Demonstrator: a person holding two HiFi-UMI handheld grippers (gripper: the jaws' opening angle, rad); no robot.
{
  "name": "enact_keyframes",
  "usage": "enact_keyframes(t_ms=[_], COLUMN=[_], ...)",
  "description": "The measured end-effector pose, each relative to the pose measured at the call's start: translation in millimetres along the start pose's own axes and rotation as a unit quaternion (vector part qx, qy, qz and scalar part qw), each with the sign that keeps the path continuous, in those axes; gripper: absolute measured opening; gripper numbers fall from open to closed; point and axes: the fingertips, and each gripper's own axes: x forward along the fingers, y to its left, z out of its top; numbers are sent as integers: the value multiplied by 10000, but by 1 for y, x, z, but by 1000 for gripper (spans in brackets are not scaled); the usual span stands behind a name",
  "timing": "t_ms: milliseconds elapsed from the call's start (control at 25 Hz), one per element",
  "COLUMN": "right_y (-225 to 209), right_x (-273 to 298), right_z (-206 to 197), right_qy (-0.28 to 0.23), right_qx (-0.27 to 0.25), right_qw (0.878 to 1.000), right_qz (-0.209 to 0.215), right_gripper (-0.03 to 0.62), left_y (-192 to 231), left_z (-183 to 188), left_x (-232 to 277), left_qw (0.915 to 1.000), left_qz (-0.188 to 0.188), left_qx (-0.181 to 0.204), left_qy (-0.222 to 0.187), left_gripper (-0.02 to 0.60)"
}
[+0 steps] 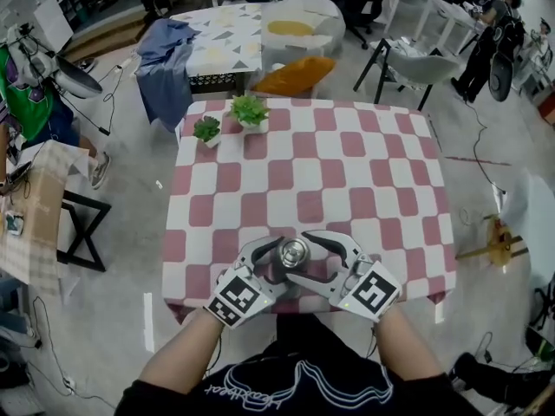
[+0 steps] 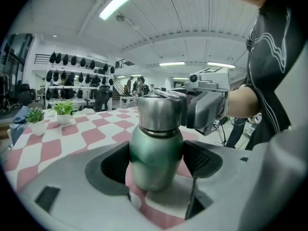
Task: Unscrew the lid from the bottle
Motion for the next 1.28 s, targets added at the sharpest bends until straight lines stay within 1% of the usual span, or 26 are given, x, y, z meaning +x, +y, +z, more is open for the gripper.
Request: enact_keyframes(t_ms=[120, 360, 440, 520, 680, 920, 1040, 1280], right_y=[-1, 2, 1, 1, 1, 2, 3, 6], right_x=[2, 3, 3, 3, 3, 4, 5, 5], right_z=[-2, -1, -2, -2, -2, -2, -3, -3], right_qy=[-49, -138, -169, -197, -182, -145, -86, 60], right_qx=[66, 37, 10, 4, 4, -56, -85, -193], right_qw=[9995, 9978, 9972, 9969, 9973, 9988, 9996, 9996], right_qz=[-314, -649, -729, -761, -708, -459, -270, 220], right_gripper=[301, 270, 250, 247, 245, 244, 244, 244], left_y=[1, 1, 1, 1, 1, 0, 0, -2], left_z=[-1, -1, -1, -1, 0, 0, -1, -2], left_x=[-1, 1, 1, 1, 1, 0, -1, -2], left_qw=[9997, 9977, 9970, 9969, 9975, 9988, 9997, 9993], left_qz=[238, 620, 705, 714, 636, 393, 186, -342], left_qx=[-88, -271, -306, -313, -286, -196, -85, 157], left_qy=[-46, -62, -63, -81, -144, -202, -143, -15], left_gripper=[354, 354, 354, 354, 354, 354, 354, 354])
